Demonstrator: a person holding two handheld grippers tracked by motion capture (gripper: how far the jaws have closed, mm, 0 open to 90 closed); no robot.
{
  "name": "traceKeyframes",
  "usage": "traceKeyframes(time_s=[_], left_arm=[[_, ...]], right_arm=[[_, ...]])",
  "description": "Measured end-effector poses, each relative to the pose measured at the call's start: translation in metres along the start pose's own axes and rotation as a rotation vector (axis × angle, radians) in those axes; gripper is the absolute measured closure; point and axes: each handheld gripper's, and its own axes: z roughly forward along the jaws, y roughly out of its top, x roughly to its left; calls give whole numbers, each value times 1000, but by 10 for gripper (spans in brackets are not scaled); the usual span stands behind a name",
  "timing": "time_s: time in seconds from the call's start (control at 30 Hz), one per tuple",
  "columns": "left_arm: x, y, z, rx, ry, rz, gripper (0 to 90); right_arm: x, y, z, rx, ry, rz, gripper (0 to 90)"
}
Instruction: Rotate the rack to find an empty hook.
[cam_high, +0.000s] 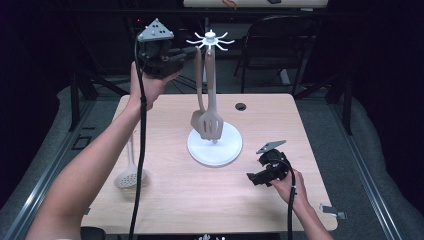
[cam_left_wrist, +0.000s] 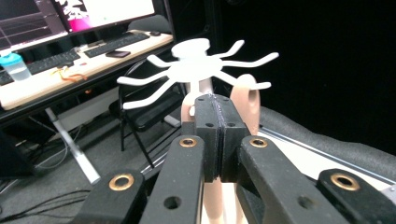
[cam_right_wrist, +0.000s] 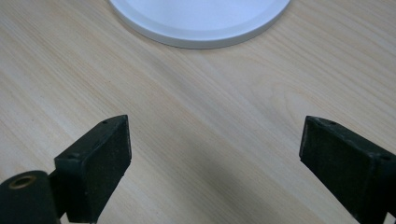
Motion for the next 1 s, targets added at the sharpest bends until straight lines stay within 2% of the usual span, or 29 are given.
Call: traceKeyframes(time_s=[0.07,0.1,0.4,0.6,0.7,0.8,0.87,0.9,1.0], left_arm=[[2,0,1,7,15,1,897],[5,0,2,11,24,-11,897],[14,3,10,24,57,-28,897],[19,2,10,21,64,-46,898],[15,1,3,-3,55,-44,898],[7,0,-7,-34,35,-35,898],[1,0,-11,-40,17,-18,897],[-5,1,-12,-34,-2,-2,898],[-10,2,-10,-30,-13,12,897]], right_arm=[[1,0,0,-8,5,8,88],[1,0,0,-9,1,9,88],[1,0,1,-9,4,13,89],[1,0,0,-3,1,8,89],[0,1,-2,19,-20,-14,89],[0,0,0,5,-10,0,89],[1,0,0,-3,1,8,89],[1,1,0,8,-10,1,89],[1,1,1,15,-4,-10,89]])
